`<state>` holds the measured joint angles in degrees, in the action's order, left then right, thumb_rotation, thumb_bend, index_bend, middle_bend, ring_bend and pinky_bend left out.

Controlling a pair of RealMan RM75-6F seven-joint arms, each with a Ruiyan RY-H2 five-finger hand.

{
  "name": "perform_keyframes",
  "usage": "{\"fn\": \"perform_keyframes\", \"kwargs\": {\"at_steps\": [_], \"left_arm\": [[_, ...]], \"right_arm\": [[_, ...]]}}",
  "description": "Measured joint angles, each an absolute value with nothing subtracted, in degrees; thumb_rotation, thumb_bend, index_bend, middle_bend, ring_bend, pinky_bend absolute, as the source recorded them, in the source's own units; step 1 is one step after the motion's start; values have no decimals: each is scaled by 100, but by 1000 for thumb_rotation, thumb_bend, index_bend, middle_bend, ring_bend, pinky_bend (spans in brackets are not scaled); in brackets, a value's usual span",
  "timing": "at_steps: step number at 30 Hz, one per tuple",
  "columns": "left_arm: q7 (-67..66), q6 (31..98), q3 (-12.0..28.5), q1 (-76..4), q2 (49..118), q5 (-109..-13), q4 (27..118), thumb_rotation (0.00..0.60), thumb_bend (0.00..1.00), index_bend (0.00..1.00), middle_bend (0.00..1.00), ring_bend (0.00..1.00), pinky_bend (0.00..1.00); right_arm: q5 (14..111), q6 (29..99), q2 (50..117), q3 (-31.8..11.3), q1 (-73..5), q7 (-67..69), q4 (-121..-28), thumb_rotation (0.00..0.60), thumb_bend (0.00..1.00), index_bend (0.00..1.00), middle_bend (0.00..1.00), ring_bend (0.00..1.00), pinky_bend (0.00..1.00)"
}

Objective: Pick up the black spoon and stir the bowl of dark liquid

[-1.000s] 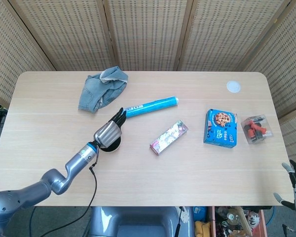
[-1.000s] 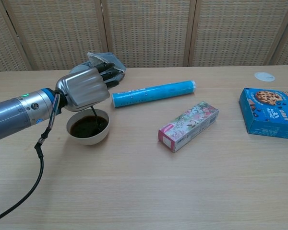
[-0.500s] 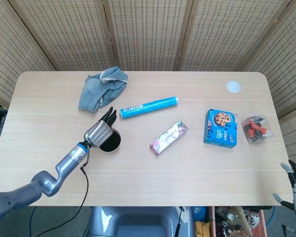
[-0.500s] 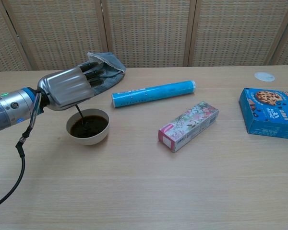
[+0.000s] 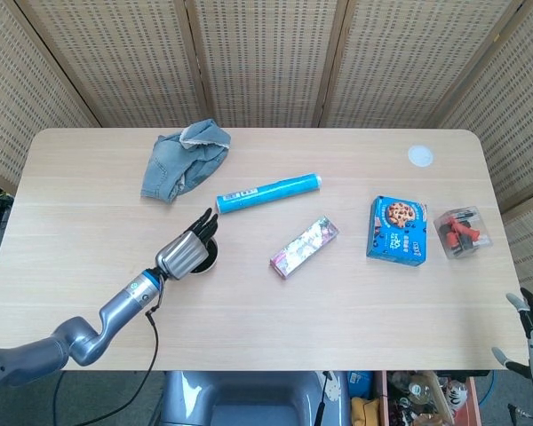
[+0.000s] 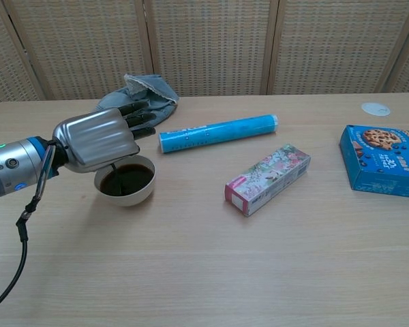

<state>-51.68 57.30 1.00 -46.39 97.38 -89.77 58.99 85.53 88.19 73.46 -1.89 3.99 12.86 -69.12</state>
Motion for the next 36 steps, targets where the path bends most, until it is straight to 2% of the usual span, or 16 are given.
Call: {"fn": "perform_keyframes", "kwargs": {"at_steps": [12,22,25,36], "left_arm": [[-5238,5590,444,-4863,10278,-8700,5211,600,410,738,161,0,0],[-5021,5605,441,-4791,10252,-8577,4940,600,410,737,153,0,0],[-4937,5637,395,-4709,10151,-8557,5002,600,410,670,124,0,0],[-5189,5639,455,-4602,10007,-8301,5362,600,410,333,47,0,0]], "right_arm": [[8534,8819,7330,-200,414,1279,-6920,600,213,171,148,0,0],[8551,8790,7321,-203,386,1217,-6970,600,213,171,148,0,0],[8581,8780,7321,-199,361,1174,-7008,600,212,171,148,0,0],[8570,8819,7318,-193,390,1139,-7046,600,213,172,148,0,0]]}}
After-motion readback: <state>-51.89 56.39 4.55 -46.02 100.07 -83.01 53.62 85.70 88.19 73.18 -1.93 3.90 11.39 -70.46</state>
